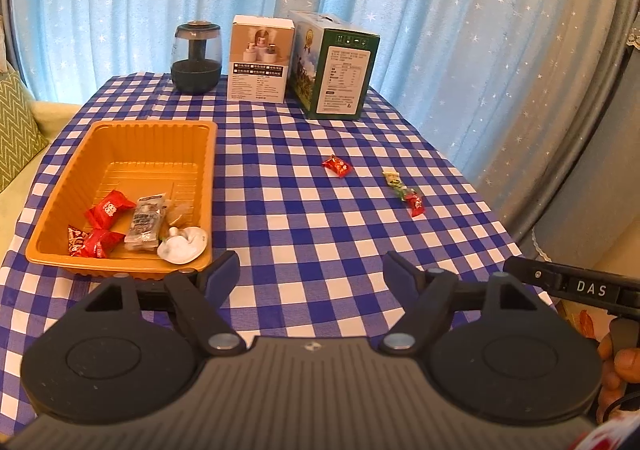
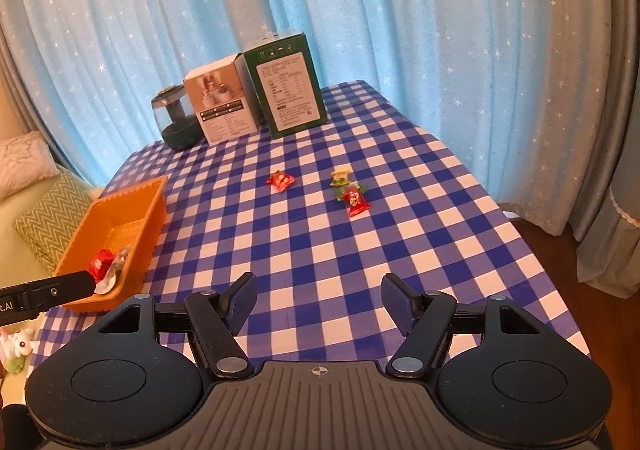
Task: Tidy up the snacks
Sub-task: 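Withdraw both open tools from the tray toward the remaining candies, then close the right tool on a red wrapped candy, then close the left tool on the green-wrapped candy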
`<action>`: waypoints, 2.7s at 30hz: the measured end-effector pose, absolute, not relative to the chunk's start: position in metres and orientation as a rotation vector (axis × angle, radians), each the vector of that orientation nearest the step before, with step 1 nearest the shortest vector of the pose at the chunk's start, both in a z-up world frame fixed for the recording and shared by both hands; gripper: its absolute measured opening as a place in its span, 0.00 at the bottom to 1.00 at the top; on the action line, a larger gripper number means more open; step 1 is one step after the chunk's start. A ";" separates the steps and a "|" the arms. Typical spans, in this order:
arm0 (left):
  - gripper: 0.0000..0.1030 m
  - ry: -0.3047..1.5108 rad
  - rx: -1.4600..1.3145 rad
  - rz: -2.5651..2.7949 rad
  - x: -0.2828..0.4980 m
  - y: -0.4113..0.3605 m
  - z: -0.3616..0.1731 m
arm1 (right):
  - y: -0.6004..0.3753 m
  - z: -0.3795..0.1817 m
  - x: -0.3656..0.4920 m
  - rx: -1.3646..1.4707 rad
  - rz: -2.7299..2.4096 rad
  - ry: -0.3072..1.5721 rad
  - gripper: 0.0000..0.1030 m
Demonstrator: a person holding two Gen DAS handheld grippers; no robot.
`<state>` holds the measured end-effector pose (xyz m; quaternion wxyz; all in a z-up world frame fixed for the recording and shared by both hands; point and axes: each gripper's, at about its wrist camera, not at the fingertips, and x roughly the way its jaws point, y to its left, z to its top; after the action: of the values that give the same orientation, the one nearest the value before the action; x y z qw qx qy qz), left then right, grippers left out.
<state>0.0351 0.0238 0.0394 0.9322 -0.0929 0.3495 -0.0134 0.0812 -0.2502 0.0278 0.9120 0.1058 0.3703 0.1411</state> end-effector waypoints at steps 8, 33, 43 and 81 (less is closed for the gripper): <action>0.75 0.718 -0.184 -0.052 0.047 0.016 0.038 | -0.253 0.025 0.088 0.221 0.275 0.757 0.67; 0.74 0.782 -0.189 -0.057 0.172 -0.009 -0.020 | -0.248 -0.039 0.219 0.089 0.329 0.746 0.66; 0.73 0.807 -0.201 -0.062 0.212 -0.011 -0.053 | -0.227 -0.081 0.282 -0.006 0.417 0.756 0.43; 0.27 0.761 0.141 -0.492 0.321 -0.126 -0.104 | -0.289 -0.095 0.309 0.169 0.187 0.801 0.17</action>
<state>0.3213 -0.1259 -0.1040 0.8968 0.0682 0.3671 -0.2373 0.3090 -0.2893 -0.0945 0.9131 0.0821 0.3888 0.0909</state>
